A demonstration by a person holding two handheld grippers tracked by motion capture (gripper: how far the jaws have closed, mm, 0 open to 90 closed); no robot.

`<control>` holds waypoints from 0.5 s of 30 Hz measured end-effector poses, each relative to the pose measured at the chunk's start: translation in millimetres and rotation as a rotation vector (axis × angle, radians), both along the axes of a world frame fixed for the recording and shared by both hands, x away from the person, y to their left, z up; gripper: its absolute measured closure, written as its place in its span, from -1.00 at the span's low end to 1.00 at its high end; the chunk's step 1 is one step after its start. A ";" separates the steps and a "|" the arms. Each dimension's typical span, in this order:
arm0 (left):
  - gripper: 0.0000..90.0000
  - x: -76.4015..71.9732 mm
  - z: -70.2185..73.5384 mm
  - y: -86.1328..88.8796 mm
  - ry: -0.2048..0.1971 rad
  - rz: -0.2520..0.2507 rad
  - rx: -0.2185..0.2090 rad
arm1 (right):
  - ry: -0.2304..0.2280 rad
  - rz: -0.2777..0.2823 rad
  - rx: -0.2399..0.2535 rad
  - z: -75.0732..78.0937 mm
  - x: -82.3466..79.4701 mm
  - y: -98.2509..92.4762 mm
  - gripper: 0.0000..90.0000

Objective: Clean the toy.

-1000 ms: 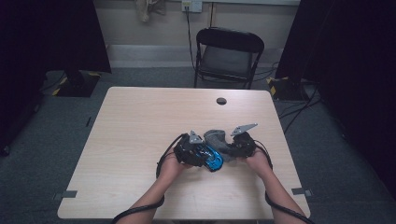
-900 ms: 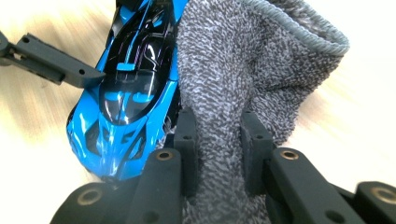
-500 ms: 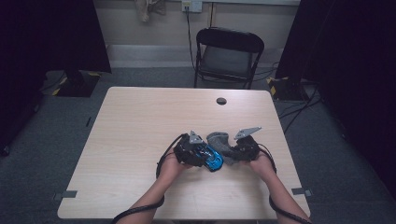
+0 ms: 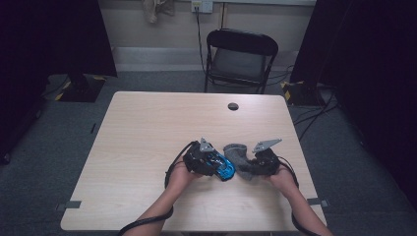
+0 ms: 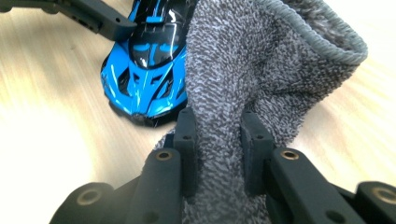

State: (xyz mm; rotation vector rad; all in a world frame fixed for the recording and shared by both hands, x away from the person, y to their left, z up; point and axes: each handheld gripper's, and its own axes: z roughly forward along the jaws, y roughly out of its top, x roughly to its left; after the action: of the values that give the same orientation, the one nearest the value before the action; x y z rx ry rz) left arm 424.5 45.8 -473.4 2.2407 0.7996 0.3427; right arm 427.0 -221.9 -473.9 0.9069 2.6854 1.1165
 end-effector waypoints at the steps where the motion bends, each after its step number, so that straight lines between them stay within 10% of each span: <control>1: -0.44 -0.1 0.0 -0.1 0.001 0.000 -0.001 | 0.002 -0.001 -0.001 0.3 -1.0 -0.8 0.62; 15: -0.43 0.1 0.4 0.6 -0.002 0.000 0.007 | -0.021 0.001 -0.018 12.5 -10.7 -14.4 0.61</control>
State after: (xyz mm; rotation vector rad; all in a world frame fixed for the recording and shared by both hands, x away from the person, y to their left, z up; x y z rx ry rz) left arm 424.7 46.4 -473.0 2.2467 0.7981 0.3478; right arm 416.3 -236.3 -461.3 0.8854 2.6749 1.0946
